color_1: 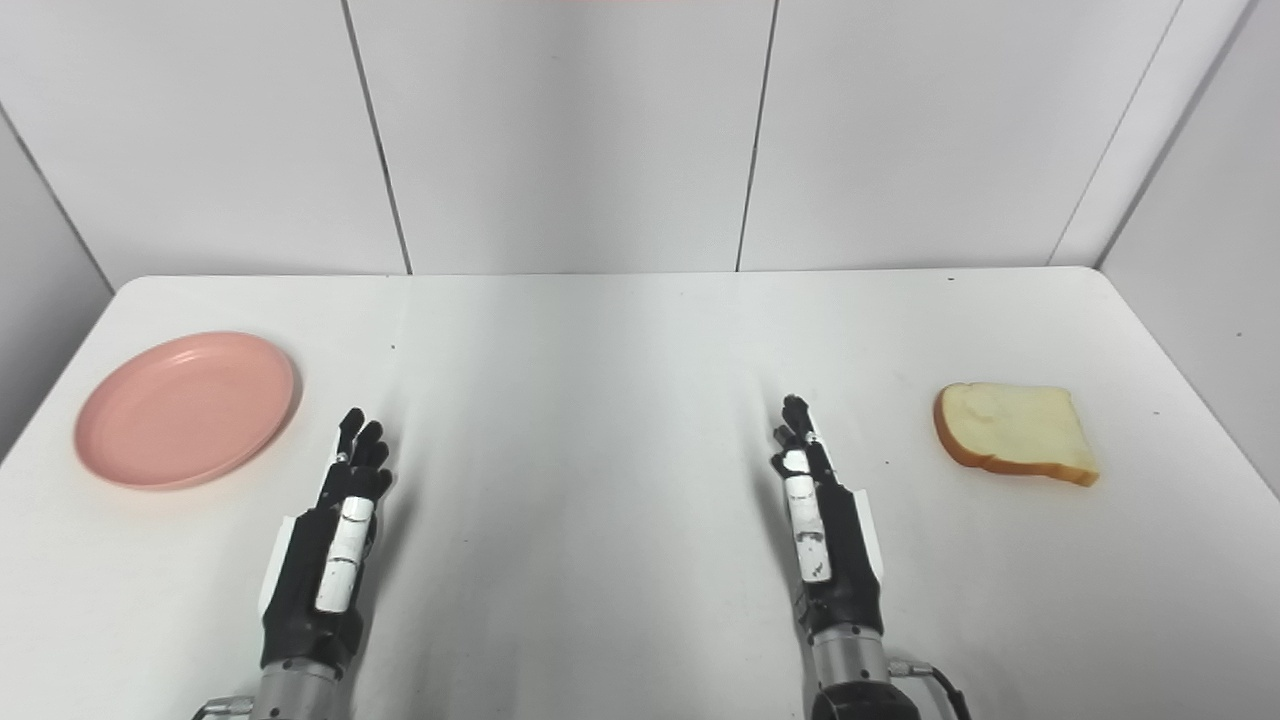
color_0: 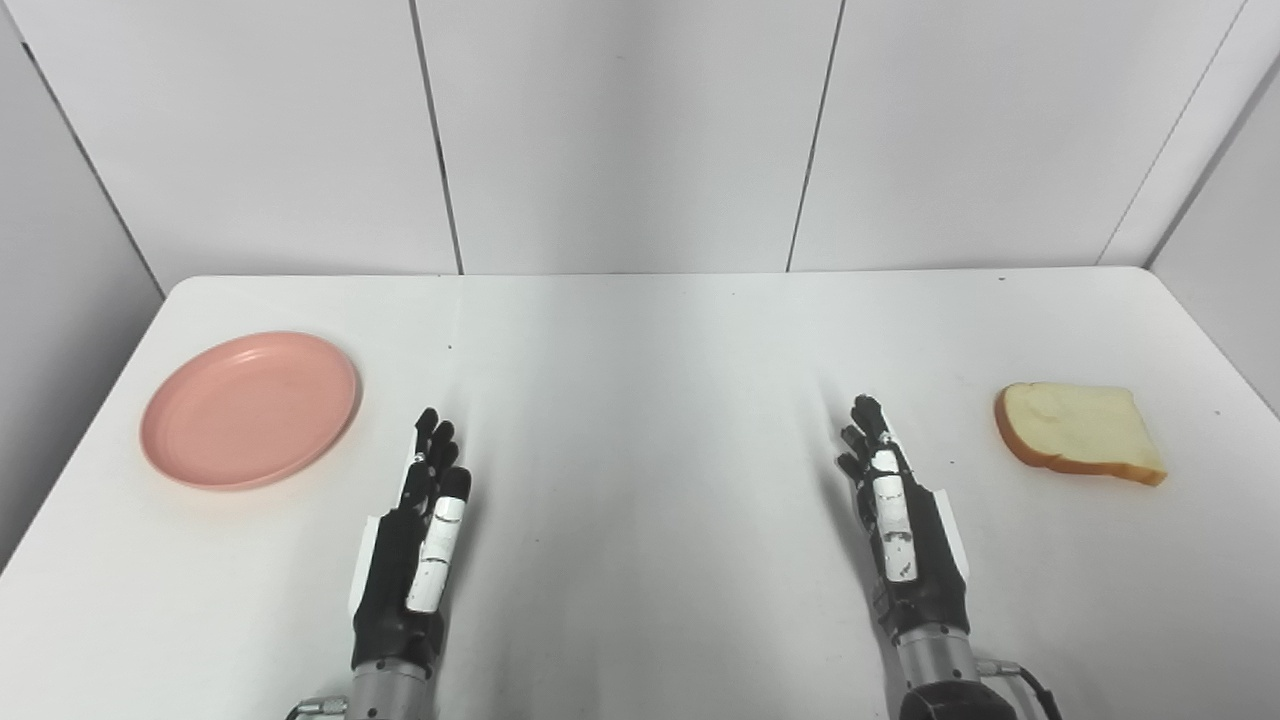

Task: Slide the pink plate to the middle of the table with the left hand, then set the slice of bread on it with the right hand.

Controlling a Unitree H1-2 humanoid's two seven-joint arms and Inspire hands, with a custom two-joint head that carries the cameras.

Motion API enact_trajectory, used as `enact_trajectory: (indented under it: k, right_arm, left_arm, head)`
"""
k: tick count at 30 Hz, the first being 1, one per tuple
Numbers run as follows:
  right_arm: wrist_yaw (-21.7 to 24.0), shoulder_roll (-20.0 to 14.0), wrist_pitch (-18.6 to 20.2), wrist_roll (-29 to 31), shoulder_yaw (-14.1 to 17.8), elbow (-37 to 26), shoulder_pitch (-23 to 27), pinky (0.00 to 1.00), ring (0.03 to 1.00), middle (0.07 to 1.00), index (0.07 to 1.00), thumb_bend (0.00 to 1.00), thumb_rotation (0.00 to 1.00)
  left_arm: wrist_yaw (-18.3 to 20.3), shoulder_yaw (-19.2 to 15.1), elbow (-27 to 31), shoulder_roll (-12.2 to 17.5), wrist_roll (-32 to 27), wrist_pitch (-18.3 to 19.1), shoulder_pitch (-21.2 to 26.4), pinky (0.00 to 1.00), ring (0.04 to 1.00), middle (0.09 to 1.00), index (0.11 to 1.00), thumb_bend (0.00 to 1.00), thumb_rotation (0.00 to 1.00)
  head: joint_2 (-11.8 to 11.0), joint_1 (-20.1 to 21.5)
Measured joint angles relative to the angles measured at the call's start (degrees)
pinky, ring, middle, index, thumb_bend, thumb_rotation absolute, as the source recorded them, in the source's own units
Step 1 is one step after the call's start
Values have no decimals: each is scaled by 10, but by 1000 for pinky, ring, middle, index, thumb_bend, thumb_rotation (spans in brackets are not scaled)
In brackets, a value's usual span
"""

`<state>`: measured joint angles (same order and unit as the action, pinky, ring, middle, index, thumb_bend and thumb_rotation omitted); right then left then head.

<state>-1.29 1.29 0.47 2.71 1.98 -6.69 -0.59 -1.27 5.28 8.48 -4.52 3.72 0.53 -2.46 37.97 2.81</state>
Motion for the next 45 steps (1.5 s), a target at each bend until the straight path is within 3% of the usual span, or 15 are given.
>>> enact_trajectory:
  k: [17, 33, 37, 45]
  right_arm:
    - [1, -5, 1, -15, -6, -1, -1, 919, 936, 952, 932, 836, 991]
    - [1, -7, 1, -18, -7, -1, -1, 914, 936, 952, 928, 809, 1000]
    - [1, -7, 1, -16, -6, -1, -1, 918, 938, 950, 925, 830, 1000]
    - [4, -16, -3, -6, -4, 6, 0, 929, 948, 961, 934, 811, 1000]
  left_arm:
    - [0, -1, -1, 1, -3, 1, 8, 1000, 1000, 1000, 1000, 742, 886]
    - [0, -5, -1, 1, -10, 8, 8, 1000, 1000, 1000, 1000, 722, 885]
    - [0, -4, -1, 1, -8, 8, 8, 1000, 1000, 1000, 1000, 731, 892]
    - [0, 1, -29, -3, 0, 1, 9, 1000, 1000, 1000, 1000, 719, 901]
  head:
    - [2, -3]
    - [3, -4]
    - [-2, -7]
    - [-26, -54]
